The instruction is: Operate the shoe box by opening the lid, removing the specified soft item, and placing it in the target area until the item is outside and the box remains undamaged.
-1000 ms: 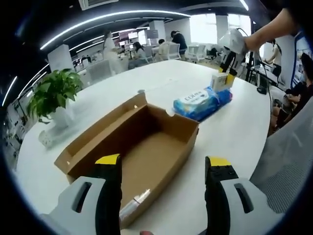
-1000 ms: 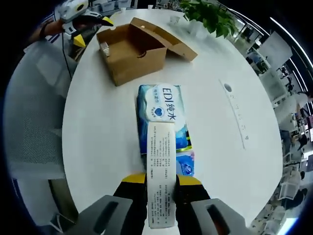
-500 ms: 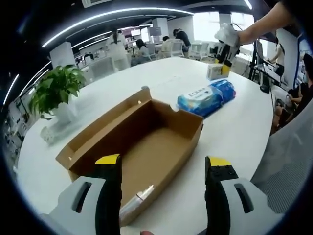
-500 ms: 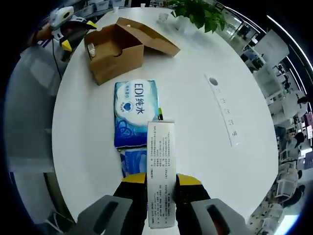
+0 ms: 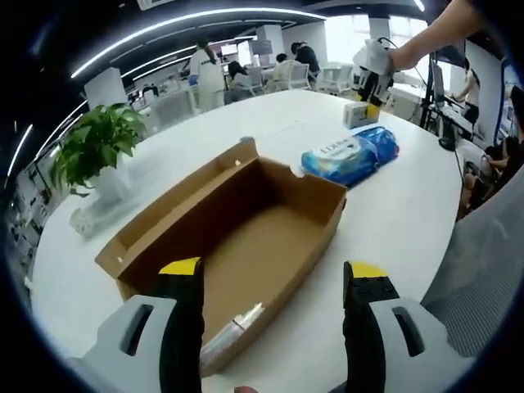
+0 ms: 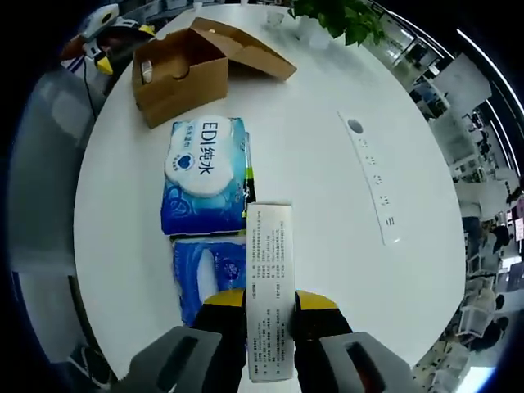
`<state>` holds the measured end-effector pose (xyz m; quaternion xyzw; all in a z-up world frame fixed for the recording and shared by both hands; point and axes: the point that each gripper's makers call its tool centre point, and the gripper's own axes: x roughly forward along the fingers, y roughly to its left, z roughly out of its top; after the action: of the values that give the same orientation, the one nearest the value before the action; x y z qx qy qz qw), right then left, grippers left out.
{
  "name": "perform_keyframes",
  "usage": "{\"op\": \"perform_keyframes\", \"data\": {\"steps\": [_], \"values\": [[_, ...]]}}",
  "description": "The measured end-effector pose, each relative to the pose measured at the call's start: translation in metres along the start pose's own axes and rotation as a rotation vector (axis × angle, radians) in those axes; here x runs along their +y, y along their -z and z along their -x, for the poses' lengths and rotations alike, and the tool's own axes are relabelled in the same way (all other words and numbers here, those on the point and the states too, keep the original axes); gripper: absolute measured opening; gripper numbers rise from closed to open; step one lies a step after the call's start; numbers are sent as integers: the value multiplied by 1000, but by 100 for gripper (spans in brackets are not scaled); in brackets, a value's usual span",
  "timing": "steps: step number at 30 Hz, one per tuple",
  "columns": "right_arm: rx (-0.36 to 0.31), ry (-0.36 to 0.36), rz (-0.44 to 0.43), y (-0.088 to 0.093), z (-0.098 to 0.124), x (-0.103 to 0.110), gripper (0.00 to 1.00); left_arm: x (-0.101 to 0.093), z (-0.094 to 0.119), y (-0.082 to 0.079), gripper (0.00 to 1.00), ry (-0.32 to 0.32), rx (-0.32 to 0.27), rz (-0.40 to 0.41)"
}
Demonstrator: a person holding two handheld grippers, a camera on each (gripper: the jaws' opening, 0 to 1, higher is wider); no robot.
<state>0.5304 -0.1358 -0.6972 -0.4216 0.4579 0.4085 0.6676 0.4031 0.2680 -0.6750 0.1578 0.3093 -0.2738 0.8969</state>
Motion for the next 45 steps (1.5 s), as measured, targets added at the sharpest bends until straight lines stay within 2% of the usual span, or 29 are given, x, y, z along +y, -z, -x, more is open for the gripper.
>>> {"op": "perform_keyframes", "data": {"steps": [2, 5, 16, 20, 34, 37, 45], "values": [[2, -8, 2, 3, -8, -9, 17, 1, -1, 0, 68, -1, 2, -1], [11, -13, 6, 7, -14, -11, 17, 3, -1, 2, 68, -8, 8, -2], [19, -49, 22, 8, -36, -1, 17, 7, 0, 8, 68, -21, 24, 15], [37, -65, 45, 16, -51, 1, 17, 7, -1, 10, 68, -19, 32, 10], [49, -90, 57, 25, -62, -1, 17, 6, -3, 16, 68, -18, 51, 4], [78, -87, 103, 31, -66, -1, 17, 7, -3, 17, 68, -20, 55, 5], [68, -80, 83, 31, -67, -2, 17, 7, -4, 20, 68, -20, 64, 5]]}}
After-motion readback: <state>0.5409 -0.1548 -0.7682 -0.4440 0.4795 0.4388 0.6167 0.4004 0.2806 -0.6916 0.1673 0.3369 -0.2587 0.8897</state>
